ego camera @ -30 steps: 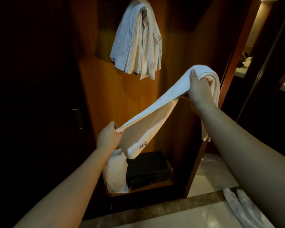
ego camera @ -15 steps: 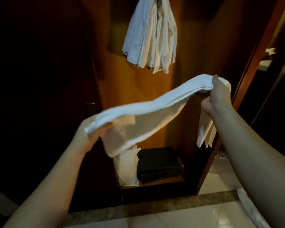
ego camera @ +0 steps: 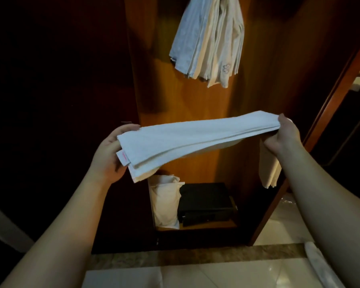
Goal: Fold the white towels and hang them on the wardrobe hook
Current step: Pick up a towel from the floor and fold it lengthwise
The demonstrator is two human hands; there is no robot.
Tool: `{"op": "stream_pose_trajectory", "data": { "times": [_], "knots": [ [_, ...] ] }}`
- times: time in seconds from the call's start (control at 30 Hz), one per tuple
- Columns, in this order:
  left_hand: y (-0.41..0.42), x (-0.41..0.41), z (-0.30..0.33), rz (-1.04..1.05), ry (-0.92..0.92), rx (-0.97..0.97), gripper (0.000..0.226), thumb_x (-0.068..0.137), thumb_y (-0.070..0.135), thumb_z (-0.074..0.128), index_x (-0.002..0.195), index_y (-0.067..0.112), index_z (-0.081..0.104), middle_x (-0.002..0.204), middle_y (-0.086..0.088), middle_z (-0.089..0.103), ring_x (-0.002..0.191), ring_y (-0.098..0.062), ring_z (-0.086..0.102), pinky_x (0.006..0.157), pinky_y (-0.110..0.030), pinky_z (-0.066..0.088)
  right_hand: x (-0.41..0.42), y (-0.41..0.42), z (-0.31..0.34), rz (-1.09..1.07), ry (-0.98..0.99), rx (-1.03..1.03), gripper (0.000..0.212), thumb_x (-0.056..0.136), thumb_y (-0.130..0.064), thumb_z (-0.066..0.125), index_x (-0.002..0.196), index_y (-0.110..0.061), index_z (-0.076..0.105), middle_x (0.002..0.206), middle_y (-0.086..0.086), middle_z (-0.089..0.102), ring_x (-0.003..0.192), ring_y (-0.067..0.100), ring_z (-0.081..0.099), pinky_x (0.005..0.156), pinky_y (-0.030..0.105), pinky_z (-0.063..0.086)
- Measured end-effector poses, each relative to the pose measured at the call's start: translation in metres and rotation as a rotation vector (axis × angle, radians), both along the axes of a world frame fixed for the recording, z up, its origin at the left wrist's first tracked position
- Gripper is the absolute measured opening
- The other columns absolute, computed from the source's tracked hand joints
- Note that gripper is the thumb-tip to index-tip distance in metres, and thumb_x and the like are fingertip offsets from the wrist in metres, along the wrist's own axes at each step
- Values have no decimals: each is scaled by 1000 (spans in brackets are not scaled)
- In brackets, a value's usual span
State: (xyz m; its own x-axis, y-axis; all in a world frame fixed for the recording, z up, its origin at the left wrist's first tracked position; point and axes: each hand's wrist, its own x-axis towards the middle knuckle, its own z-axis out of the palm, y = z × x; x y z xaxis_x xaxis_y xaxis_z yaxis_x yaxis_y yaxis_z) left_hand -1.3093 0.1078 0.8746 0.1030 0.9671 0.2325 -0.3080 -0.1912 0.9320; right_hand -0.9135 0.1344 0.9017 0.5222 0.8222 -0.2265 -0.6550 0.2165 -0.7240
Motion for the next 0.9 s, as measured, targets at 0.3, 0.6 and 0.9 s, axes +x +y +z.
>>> {"op": "stream_pose_trajectory", "data": {
  "times": [0.3,0.6,0.9],
  "knots": [
    [3,-7,-28,-126,-242,-91,25,73,5,55,59,24,64,100,-5,74,94,-28,73,67,-38,61,-4,-3,-18,139,102,-22,42,104,-36,49,133,-5,49,123,20,65,112,38,63,102,57,48],
    [8,9,-74,-100,-544,-261,42,36,10,94,56,17,58,87,-9,74,80,-30,75,52,-37,61,-15,-4,6,109,233,128,42,107,-36,43,129,-2,54,122,22,67,108,40,66,94,57,52],
    [5,35,-112,-148,-663,-570,32,86,39,65,67,16,52,90,-11,67,94,-32,67,94,-43,47,-19,-16,44,142,189,245,41,106,-35,46,131,-3,54,116,22,71,107,41,68,93,59,53]
  ]
}}
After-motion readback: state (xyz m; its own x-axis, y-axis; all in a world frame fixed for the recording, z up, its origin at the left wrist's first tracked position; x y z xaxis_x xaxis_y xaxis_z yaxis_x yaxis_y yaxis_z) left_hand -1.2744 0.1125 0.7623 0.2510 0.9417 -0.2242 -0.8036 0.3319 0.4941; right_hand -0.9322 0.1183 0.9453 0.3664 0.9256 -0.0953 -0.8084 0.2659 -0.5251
